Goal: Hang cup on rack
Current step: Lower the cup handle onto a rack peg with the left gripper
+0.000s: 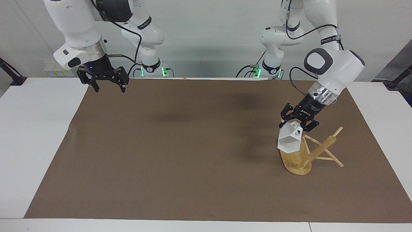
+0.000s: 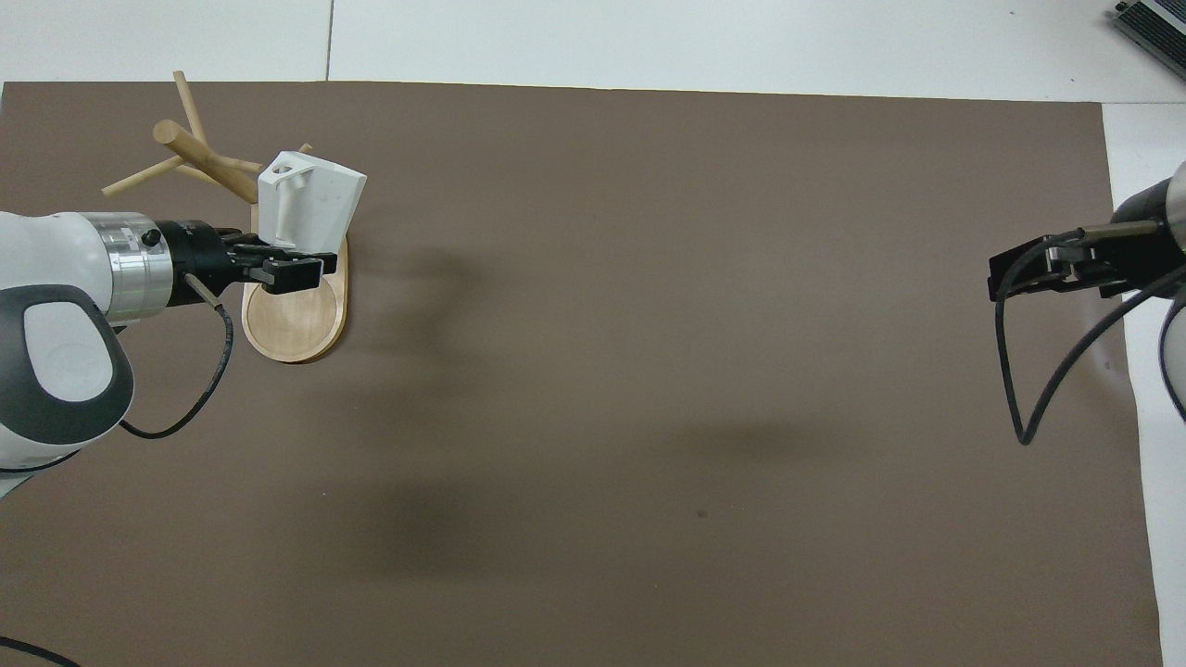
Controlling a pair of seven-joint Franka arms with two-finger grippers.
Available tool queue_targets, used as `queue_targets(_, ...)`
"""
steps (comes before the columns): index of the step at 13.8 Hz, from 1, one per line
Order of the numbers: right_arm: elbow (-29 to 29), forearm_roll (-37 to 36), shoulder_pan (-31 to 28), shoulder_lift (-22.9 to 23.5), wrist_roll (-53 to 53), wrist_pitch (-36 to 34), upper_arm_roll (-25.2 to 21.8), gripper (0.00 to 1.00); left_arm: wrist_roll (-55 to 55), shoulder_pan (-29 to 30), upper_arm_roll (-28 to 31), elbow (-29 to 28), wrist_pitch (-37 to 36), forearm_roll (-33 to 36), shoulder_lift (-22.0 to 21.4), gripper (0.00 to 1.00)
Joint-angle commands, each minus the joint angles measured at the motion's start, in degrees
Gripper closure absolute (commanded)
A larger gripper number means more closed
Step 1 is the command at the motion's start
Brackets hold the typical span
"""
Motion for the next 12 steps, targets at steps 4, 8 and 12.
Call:
queue_targets(4, -2.28, 2.81, 9.54, -3.23, -8.71, -1.64, -15.99, 0.0, -2.06, 1.8, -0.49, 0.27, 1.26, 1.3, 0.2, 1.0)
queue_targets(8, -8.16, 2.82, 9.54, -5.87, -9.15, 2.03, -16.08, 0.0, -2.77, 2.15, -0.49, 0.53, 1.17, 1.3, 0.29, 1.0)
queue_targets(12, -8.97, 2.82, 9.01, -6.23, -8.89, 4.07, -16.08, 0.0, -5.23, 2.06, -0.49, 2.9, -0.32, 1.3, 1.08, 1.0)
